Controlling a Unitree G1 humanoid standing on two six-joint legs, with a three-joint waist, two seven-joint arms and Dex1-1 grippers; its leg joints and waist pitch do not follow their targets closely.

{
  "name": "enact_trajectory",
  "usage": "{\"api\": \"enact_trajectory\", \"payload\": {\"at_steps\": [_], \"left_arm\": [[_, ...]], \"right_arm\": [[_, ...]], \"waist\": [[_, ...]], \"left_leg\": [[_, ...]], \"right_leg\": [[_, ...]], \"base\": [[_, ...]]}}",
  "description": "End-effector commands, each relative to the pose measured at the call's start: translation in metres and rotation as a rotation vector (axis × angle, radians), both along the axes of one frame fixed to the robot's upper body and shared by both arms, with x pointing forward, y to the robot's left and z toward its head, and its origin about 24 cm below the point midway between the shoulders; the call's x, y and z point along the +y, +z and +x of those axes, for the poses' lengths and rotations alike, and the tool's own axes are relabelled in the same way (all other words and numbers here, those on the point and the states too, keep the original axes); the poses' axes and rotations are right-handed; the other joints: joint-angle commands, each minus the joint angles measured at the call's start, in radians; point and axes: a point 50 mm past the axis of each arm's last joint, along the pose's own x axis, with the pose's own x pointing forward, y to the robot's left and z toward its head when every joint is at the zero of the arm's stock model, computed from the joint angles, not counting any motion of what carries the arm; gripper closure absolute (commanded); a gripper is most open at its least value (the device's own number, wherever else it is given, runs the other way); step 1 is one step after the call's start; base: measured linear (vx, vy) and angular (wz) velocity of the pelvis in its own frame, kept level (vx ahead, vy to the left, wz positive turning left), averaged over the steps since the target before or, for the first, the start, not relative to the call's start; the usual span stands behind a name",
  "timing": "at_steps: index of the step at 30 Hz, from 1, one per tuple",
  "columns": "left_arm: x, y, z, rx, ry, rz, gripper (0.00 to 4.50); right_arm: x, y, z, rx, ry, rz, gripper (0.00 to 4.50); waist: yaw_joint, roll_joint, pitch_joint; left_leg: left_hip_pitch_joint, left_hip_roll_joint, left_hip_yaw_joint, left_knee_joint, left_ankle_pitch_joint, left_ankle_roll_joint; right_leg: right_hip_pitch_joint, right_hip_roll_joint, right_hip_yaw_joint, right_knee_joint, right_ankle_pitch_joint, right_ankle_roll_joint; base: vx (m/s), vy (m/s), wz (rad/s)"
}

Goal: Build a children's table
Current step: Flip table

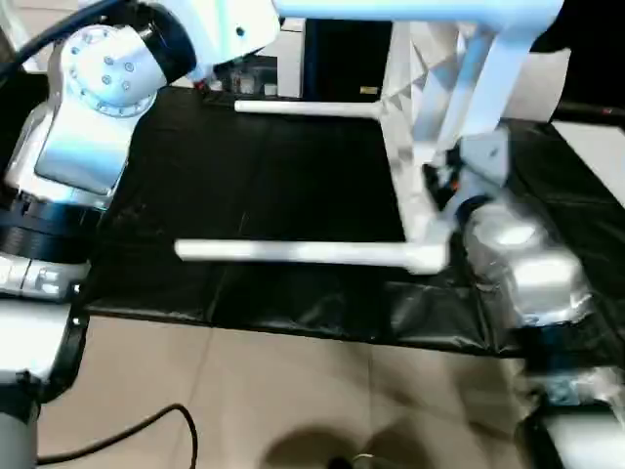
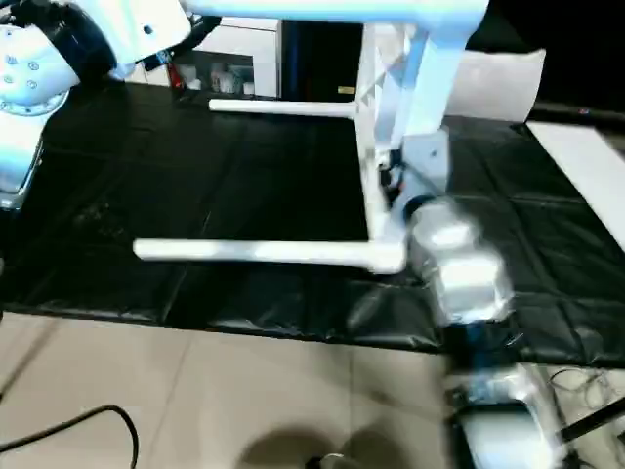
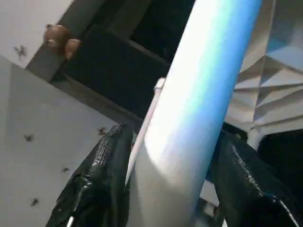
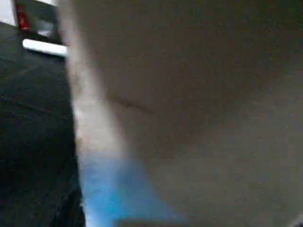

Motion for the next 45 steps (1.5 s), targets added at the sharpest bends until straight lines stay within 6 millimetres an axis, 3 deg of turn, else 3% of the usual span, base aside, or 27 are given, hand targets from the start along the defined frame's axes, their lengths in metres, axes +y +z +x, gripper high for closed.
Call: {"api": "enact_trajectory", "payload": {"at_steps": [1, 4, 7, 8, 10, 12, 16, 19, 21, 22, 23, 24, 25, 26, 27, 28, 29, 31, 35, 38, 39, 40, 41, 42, 43, 44, 45], "left_arm": [[0.027, -0.027, 0.013, 0.177, 0.075, -0.160, 2.17], [0.050, -0.053, 0.012, 0.284, 0.134, -0.300, 2.20], [0.055, -0.065, 0.010, 0.341, 0.146, -0.376, 2.23], [0.055, -0.069, 0.009, 0.358, 0.150, -0.394, 2.24], [0.055, -0.072, 0.009, 0.379, 0.154, -0.421, 2.29], [0.055, -0.074, 0.010, 0.391, 0.159, -0.452, 2.32], [0.053, -0.074, 0.011, 0.407, 0.157, -0.491, 2.37], [0.050, -0.073, 0.010, 0.415, 0.154, -0.526, 2.38], [0.048, -0.075, 0.010, 0.429, 0.156, -0.546, 2.39], [0.047, -0.076, 0.010, 0.438, 0.157, -0.557, 2.39], [0.047, -0.077, 0.010, 0.445, 0.163, -0.565, 2.39], [0.047, -0.078, 0.010, 0.450, 0.168, -0.570, 2.39], [0.047, -0.079, 0.010, 0.459, 0.174, -0.578, 2.39], [0.047, -0.080, 0.010, 0.465, 0.178, -0.582, 2.39], [0.047, -0.080, 0.010, 0.465, 0.178, -0.582, 2.39], [0.046, -0.081, 0.010, 0.477, 0.189, -0.595, 2.39], [0.045, -0.082, 0.010, 0.483, 0.192, -0.601, 2.39], [0.043, -0.082, 0.010, 0.489, 0.191, -0.603, 2.39], [0.037, -0.082, 0.009, 0.493, 0.167, -0.595, 2.39], [0.036, -0.083, 0.008, 0.499, 0.162, -0.582, 2.39], [0.035, -0.085, 0.007, 0.504, 0.148, -0.571, 2.39], [0.034, -0.087, 0.005, 0.511, 0.133, -0.561, 2.39], [0.034, -0.088, 0.004, 0.516, 0.129, -0.557, 2.39], [0.034, -0.088, 0.004, 0.515, 0.121, -0.549, 2.39], [0.032, -0.090, 0.001, 0.515, 0.098, -0.518, 2.45], [0.032, -0.091, 0.001, 0.519, 0.098, -0.509, 2.50], [0.032, -0.093, 0.000, 0.525, 0.100, -0.500, 2.56]], "right_arm": [[0.008, 0.032, -0.003, -0.090, 0.107, -0.010, 2.46], [-0.006, 0.092, -0.006, -0.215, 0.141, 0.006, 2.46], [-0.009, 0.118, -0.010, -0.267, 0.206, 0.025, 2.46], [-0.007, 0.121, -0.012, -0.267, 0.245, 0.001, 2.46], [-0.004, 0.125, -0.015, -0.260, 0.306, -0.032, 1.81], [0.002, 0.124, -0.017, -0.237, 0.377, -0.039, 1.81], [0.012, 0.113, -0.020, -0.174, 0.466, -0.075, 1.24], [0.013, 0.109, -0.020, -0.161, 0.473, -0.090, 1.07], [0.013, 0.110, -0.020, -0.170, 0.476, -0.103, 0.80], [0.013, 0.110, -0.020, -0.170, 0.481, -0.102, 0.75], [0.013, 0.110, -0.020, -0.173, 0.487, -0.100, 0.59], [0.013, 0.110, -0.020, -0.174, 0.492, -0.100, 0.59], [0.012, 0.109, -0.021, -0.173, 0.496, -0.111, 0.35], [0.012, 0.109, -0.021, -0.173, 0.498, -0.119, 0.35], [0.012, 0.109, -0.021, -0.173, 0.498, -0.119, 0.29], [0.010, 0.108, -0.021, -0.181, 0.499, -0.140, 0.24], [0.010, 0.108, -0.021, -0.186, 0.499, -0.148, 0.12], [0.009, 0.107, -0.021, -0.200, 0.499, -0.164, 0.04], [0.010, 0.107, -0.023, -0.260, 0.525, -0.161, 0.00], [0.012, 0.118, -0.028, -0.372, 0.576, -0.083, 0.00], [0.011, 0.122, -0.033, -0.415, 0.588, -0.009, 0.00], [0.008, 0.122, -0.037, -0.442, 0.579, 0.049, 0.00], [0.006, 0.122, -0.038, -0.453, 0.570, 0.071, 0.00], [0.004, 0.119, -0.039, -0.452, 0.558, 0.101, 0.00], [-0.001, 0.108, -0.042, -0.442, 0.532, 0.188, 0.00], [-0.002, 0.101, -0.044, -0.429, 0.528, 0.226, 0.00], [-0.003, 0.092, -0.047, -0.413, 0.528, 0.266, 0.00]], "waist": [[0.012, -0.020, -0.072], [0.010, -0.027, -0.074], [0.013, -0.017, -0.070], [0.013, -0.024, -0.069], [0.014, -0.015, -0.064], [0.015, -0.010, -0.065], [-0.003, 0.006, -0.056], [-0.018, 0.015, -0.045], [-0.008, 0.027, -0.034], [0.031, 0.027, -0.034], [0.035, 0.012, -0.038], [0.032, -0.074, -0.040], [0.037, -0.069, -0.045], [0.049, -0.065, -0.047], [0.053, -0.053, -0.053], [0.047, -0.036, -0.061], [0.037, -0.021, -0.063], [0.016, -0.013, -0.061], [-0.006, -0.001, -0.055], [-0.034, 0.025, -0.037], [-0.029, 0.039, -0.028], [0.028, 0.047, -0.035], [0.042, -0.008, -0.061], [0.044, -0.047, -0.056], [0.037, -0.051, -0.050], [0.060, -0.041, -0.049], [0.070, -0.028, -0.047]], "left_leg": [[-0.016, 0.015, 0.005, -0.054, -0.095, 0.045], [-0.017, 0.008, 0.009, -0.047, -0.099, 0.060], [-0.016, 0.007, 0.010, -0.043, -0.115, 0.067], [-0.007, 0.006, 0.013, -0.040, -0.139, 0.068], [0.002, 0.009, 0.009, -0.039, -0.179, 0.060], [0.014, 0.016, 0.004, -0.041, -0.221, 0.060], [0.039, 0.043, -0.018, -0.051, -0.364, 0.043], [0.045, 0.075, -0.039, -0.078, -0.525, 0.016], [0.009, 0.140, -0.071, -0.158, -0.699, -0.009], [-0.019, 0.160, -0.055, -0.210, -0.759, -0.021], [0.015, 0.137, -0.033, -0.192, -0.730, -0.009], [0.085, -0.011, 0.012, 0.011, -0.432, -0.011], [0.038, -0.028, 0.015, 0.075, -0.183, 0.029], [0.020, -0.028, 0.008, 0.068, -0.104, 0.031], [0.021, -0.019, 0.006, 0.045, -0.114, 0.030], [-0.014, -0.004, -0.011, -0.015, -0.136, 0.024], [-0.019, 0.016, -0.023, -0.040, -0.176, 0.014], [0.006, 0.026, -0.028, -0.047, -0.311, 0.014], [0.024, 0.028, -0.032, -0.048, -0.420, 0.023], [0.051, 0.069, -0.061, -0.094, -0.713, -0.005], [0.027, 0.094, -0.068, -0.144, -0.805, -0.014], [-0.055, 0.110, -0.043, -0.223, -0.886, -0.020], [0.015, 0.078, -0.011, -0.179, -0.726, -0.004], [0.070, 0.044, -0.012, -0.096, -0.588, -0.046], [0.102, -0.035, -0.023, 0.092, -0.201, -0.016], [0.037, -0.019, -0.043, 0.045, -0.082, 0.020], [0.041, 0.003, -0.045, 0.000, -0.133, 0.007]], "right_leg": [[0.073, -0.072, 0.057, -0.087, -0.505, -0.037], [0.069, -0.062, 0.042, -0.096, -0.587, 0.022], [0.058, -0.058, 0.029, -0.105, -0.635, 0.058], [0.046, -0.056, 0.025, -0.115, -0.669, 0.082], [0.037, -0.055, 0.012, -0.125, -0.712, 0.105], [0.034, -0.057, 0.005, -0.132, -0.700, 0.104], [0.044, -0.067, -0.037, -0.158, -0.691, 0.091], [0.067, -0.071, -0.060, -0.148, -0.653, 0.089], [0.116, -0.068, -0.014, -0.021, -0.520, 0.047], [0.133, -0.068, 0.039, 0.107, -0.314, 0.003], [0.097, -0.068, 0.075, 0.096, -0.328, 0.004], [-0.010, -0.093, 0.062, -0.109, -0.916, 0.110], [0.001, -0.133, 0.107, -0.129, -1.149, 0.161], [0.012, -0.129, 0.095, -0.122, -1.157, 0.187], [0.013, -0.122, 0.095, -0.108, -1.099, 0.174], [0.046, -0.086, 0.066, -0.069, -0.884, 0.130], [0.048, -0.068, 0.051, -0.058, -0.712, 0.082], [0.040, -0.063, 0.046, -0.064, -0.642, 0.013], [0.042, -0.075, 0.023, -0.096, -0.689, 0.007], [0.060, -0.060, -0.039, -0.104, -0.600, 0.025], [0.092, -0.045, -0.047, -0.051, -0.519, 0.011], [0.153, -0.043, -0.015, 0.115, -0.225, -0.015], [0.122, -0.046, 0.068, 0.110, -0.381, 0.020], [0.051, -0.085, 0.096, 0.004, -0.726, 0.055], [-0.027, -0.153, 0.110, -0.137, -1.174, 0.041], [0.051, -0.173, 0.127, -0.124, -1.080, 0.030], [0.054, -0.157, 0.102, -0.110, -0.988, 0.019]], "base": [[0.000, 0.000, 0.00], [0.000, 0.000, 0.00], [0.000, 0.000, 0.00], [0.000, 0.000, 0.00], [0.000, 0.000, 0.00], [0.000, 0.000, 0.00], [0.000, 0.000, 0.00], [0.000, 0.000, 0.00], [0.000, 0.000, 0.00], [-0.040, -0.022, 0.20], [-0.040, -0.022, 0.20], [0.033, -0.053, 0.16], [0.037, -0.059, -0.09], [0.037, -0.059, -0.09], [0.000, 0.000, 0.00], [0.000, 0.000, 0.00], [0.000, 0.000, 0.00], [0.000, 0.000, 0.00], [-0.021, 0.039, 0.01], [-0.050, 0.060, 0.01], [-0.070, 0.062, 0.00], [-0.096, 0.034, 0.09], [0.000, 0.000, 0.00], [0.000, 0.000, 0.00], [0.089, -0.059, -0.09], [0.000, 0.000, 0.00], [0.000, 0.000, 0.00]]}}
